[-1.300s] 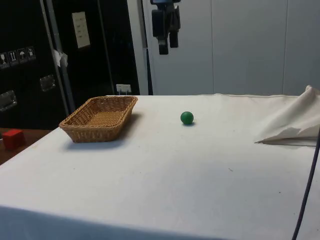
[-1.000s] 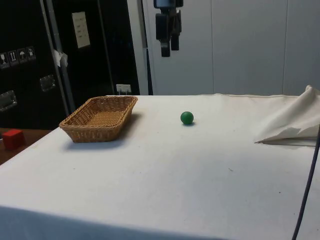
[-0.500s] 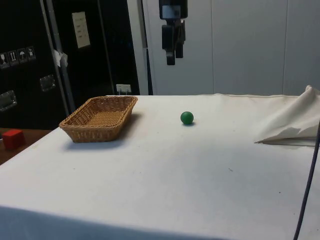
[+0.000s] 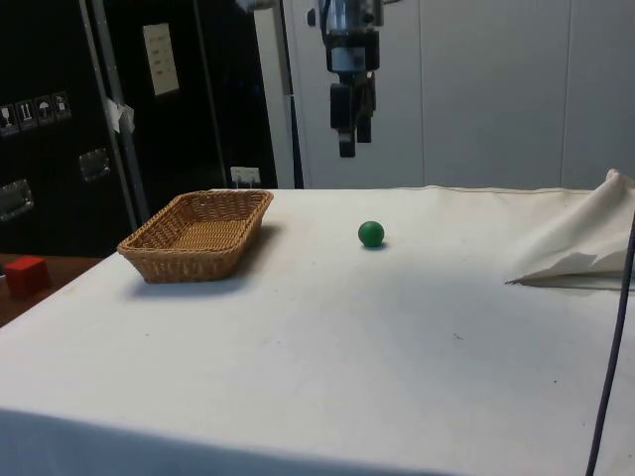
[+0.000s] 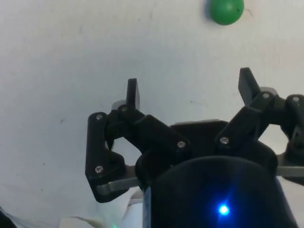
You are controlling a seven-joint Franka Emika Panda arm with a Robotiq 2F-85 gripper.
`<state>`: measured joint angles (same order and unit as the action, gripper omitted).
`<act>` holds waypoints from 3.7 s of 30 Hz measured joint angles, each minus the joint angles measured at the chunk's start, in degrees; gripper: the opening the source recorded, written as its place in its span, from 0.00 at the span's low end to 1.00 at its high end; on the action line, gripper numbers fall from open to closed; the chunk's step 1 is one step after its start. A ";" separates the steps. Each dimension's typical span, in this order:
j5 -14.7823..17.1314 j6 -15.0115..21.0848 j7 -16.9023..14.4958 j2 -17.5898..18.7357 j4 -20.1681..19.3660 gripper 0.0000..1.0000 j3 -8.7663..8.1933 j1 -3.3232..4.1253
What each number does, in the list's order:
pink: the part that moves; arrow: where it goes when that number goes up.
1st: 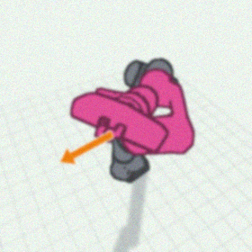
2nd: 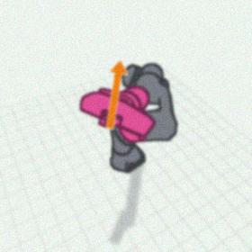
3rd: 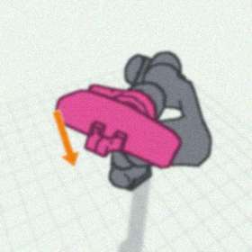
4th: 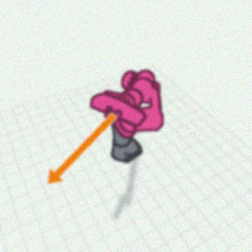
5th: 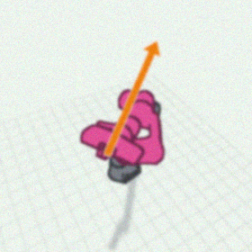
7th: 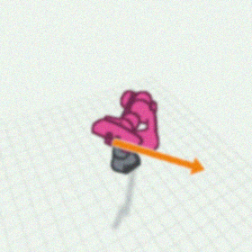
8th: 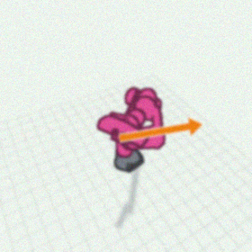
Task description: Pick up the ball and place it into the basket.
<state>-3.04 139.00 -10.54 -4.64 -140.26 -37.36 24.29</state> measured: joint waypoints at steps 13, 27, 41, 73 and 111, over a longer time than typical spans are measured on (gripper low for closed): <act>6.82 6.02 -7.79 3.84 -2.52 1.00 -2.12 -0.11; 15.76 10.94 -16.73 9.63 -2.81 1.00 -2.35 -0.17; 24.35 13.29 -24.24 17.99 -0.46 1.00 -2.23 -0.29; 39.88 14.27 -35.12 31.46 4.64 1.00 -0.80 -0.34; 38.22 13.92 -34.55 26.18 4.18 0.01 -1.72 0.06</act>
<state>35.18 152.92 -45.09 21.54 -136.08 -39.08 24.35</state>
